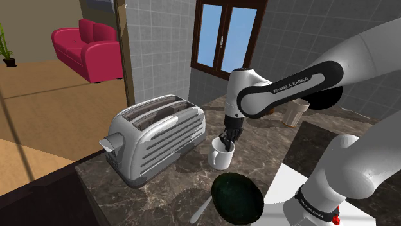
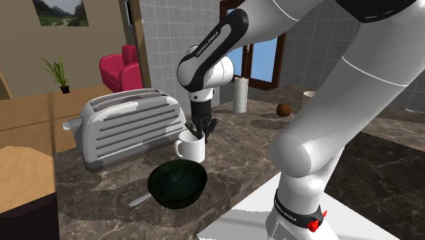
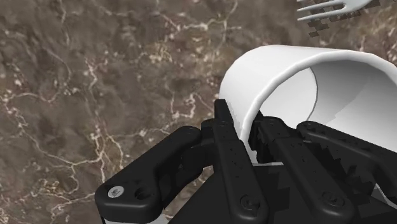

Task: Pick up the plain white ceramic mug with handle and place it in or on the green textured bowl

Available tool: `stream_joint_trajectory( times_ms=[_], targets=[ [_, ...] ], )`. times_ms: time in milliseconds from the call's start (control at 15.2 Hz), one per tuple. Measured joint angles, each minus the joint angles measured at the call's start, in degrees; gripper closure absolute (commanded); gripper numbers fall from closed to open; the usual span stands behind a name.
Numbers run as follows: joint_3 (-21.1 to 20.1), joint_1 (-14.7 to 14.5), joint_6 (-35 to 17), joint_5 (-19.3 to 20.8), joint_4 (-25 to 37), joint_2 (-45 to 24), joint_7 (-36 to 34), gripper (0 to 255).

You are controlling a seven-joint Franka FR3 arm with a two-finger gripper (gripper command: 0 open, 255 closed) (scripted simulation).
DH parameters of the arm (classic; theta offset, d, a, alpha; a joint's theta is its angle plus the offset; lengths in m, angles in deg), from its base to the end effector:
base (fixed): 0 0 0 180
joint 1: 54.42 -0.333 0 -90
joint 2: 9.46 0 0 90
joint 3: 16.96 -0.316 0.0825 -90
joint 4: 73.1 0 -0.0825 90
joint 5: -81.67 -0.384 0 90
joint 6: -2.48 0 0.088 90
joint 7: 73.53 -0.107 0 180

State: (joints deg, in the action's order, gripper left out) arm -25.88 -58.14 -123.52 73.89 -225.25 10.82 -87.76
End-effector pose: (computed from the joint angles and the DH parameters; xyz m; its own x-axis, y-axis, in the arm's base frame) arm 0.3760 0.0861 0.3462 0.9858 -0.1235 -0.1141 -0.1265 -0.9918 -0.0196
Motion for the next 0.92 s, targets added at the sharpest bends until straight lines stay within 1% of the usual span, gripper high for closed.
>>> stream_joint_trajectory(
  times_ms=[462, 924],
  targets=[
    [-0.01, -0.02, 0.42, 0.00, 0.18, 0.24, -0.06, 255],
    [0.45, 0.04, 6.41, 0.22, 2.75, 3.67, -0.14, 255]
  ],
)
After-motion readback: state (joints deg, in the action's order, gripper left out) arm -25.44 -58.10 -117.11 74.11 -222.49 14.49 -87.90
